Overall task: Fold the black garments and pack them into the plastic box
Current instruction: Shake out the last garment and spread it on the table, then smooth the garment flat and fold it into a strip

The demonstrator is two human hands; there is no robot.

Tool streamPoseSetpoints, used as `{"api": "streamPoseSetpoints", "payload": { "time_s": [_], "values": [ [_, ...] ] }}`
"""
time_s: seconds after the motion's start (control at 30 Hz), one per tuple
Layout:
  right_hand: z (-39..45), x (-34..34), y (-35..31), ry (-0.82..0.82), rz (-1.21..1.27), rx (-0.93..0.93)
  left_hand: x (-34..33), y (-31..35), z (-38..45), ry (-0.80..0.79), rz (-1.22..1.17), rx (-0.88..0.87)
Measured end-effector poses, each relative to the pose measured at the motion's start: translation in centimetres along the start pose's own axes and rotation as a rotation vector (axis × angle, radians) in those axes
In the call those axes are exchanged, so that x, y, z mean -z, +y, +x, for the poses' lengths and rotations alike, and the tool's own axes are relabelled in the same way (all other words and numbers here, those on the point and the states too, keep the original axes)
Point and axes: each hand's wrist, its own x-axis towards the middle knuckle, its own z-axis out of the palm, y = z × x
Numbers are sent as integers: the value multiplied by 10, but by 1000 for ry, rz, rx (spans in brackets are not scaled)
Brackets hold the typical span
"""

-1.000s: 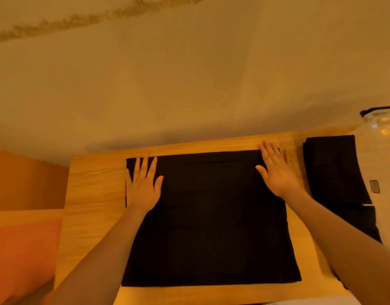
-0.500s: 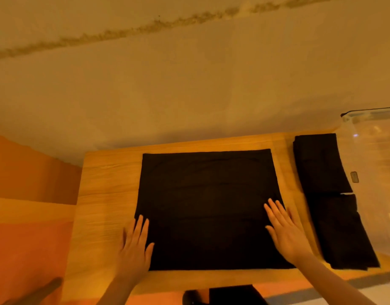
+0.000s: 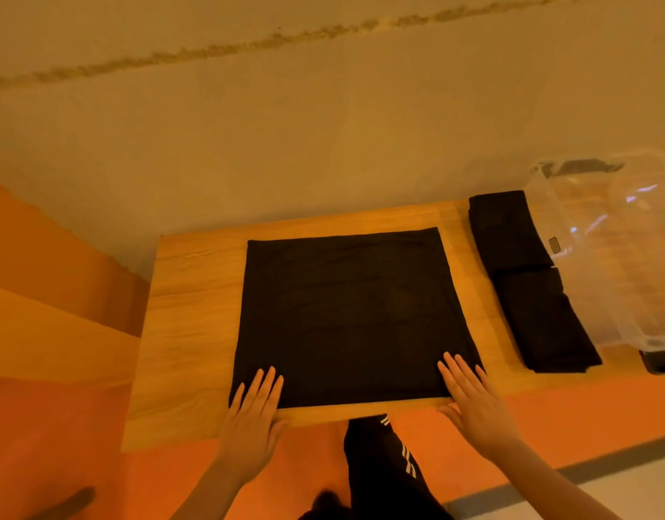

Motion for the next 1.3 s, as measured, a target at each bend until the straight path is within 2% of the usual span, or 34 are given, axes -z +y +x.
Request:
{"api": "streamPoseSetpoints", "payload": {
  "time_s": [0.07,0.17,0.27,0.4,0.47,0.53,0.6,0.67,0.73,0.8,0.97,1.13,1.3],
  "values": [
    [-9,-1,2,-18,-21,-1,-3,1,-8,15,-1,-23],
    [-14,-1,-4,41,-46,4,-16,-4,-13,134,41,-90],
    [-17,-7,-5,131,-42,-14,-23,-8,-14,116,59,-143],
    [-22,30,0,76,44,31,14,-16,-18,97,71,-209],
    [-14,67,5,2,43,20,48,-29,-10,41,22,-136],
    [-2,113,4,-65,70,-32,86,-38,2,22,-140,-3],
    [13,162,4,80,255,-91,133,-44,15,148,-307,87],
    [23,206,3,298,505,-111,186,-46,25,395,-435,127],
    [30,247,1,436,621,-125,234,-51,34,604,-601,158],
    [33,280,-1,525,703,-118,269,-56,36,694,-708,175],
    [32,320,-2,637,836,-85,308,-63,30,782,-871,210],
    [28,325,-9,704,1161,-175,314,-61,18,834,-1082,236],
    [11,309,-10,653,1231,-186,302,-61,-5,796,-1155,233]
  ]
}}
